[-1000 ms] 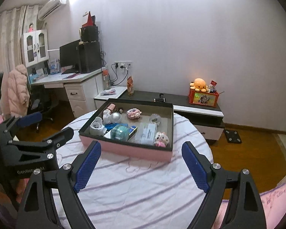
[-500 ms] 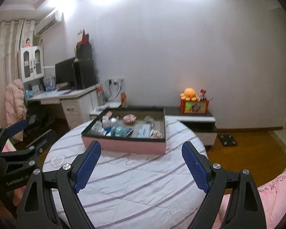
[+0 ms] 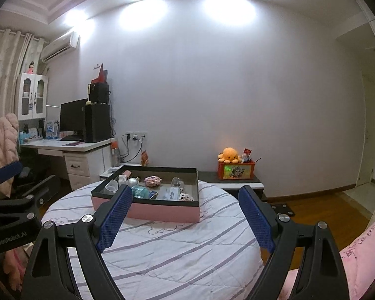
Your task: Organize rigid objects
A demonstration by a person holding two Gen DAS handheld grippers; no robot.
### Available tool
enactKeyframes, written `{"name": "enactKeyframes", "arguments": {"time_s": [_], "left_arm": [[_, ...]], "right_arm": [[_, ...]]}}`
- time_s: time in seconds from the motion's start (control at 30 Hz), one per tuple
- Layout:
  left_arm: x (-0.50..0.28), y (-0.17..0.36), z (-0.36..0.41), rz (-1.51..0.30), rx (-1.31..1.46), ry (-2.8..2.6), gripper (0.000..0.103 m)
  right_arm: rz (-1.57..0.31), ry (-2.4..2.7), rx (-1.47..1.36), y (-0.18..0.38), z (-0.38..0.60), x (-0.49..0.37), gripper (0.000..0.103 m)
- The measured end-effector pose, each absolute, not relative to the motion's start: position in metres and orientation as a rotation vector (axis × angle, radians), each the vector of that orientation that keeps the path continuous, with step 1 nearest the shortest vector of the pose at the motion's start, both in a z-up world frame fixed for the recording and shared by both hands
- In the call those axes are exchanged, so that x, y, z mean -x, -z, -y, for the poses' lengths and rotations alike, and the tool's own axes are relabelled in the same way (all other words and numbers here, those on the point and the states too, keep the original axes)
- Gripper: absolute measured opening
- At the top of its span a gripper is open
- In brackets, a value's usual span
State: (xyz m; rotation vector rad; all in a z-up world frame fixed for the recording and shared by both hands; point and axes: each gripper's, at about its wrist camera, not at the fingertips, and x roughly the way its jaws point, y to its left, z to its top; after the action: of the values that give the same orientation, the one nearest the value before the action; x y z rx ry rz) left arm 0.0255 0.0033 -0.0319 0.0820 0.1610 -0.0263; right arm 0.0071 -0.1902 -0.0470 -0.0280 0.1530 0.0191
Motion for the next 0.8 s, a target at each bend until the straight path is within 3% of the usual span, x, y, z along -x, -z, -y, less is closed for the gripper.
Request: {"name": "enactKeyframes", "arguments": {"time_s": [0.2,0.3,0.8], "left_arm": [[-0.023,0.038,-0.009,-0.154,-0.041,0.046,0.103],[-0.024,0.041,-0.011,-0.145,-0.035,0.042,0.103],[-0.025,0.041,-0.016,-0.132,-0.028,0.007,0.103]], "right_arm": [[-0.089,0.004,0.037,0.050,0.190,0.004,0.090],[-0.057,0.000,0.024,0.052,0.191,0.011,0.103],[-0.018,0.004,-0.011,0.053,0.194,0.016,0.103]]}}
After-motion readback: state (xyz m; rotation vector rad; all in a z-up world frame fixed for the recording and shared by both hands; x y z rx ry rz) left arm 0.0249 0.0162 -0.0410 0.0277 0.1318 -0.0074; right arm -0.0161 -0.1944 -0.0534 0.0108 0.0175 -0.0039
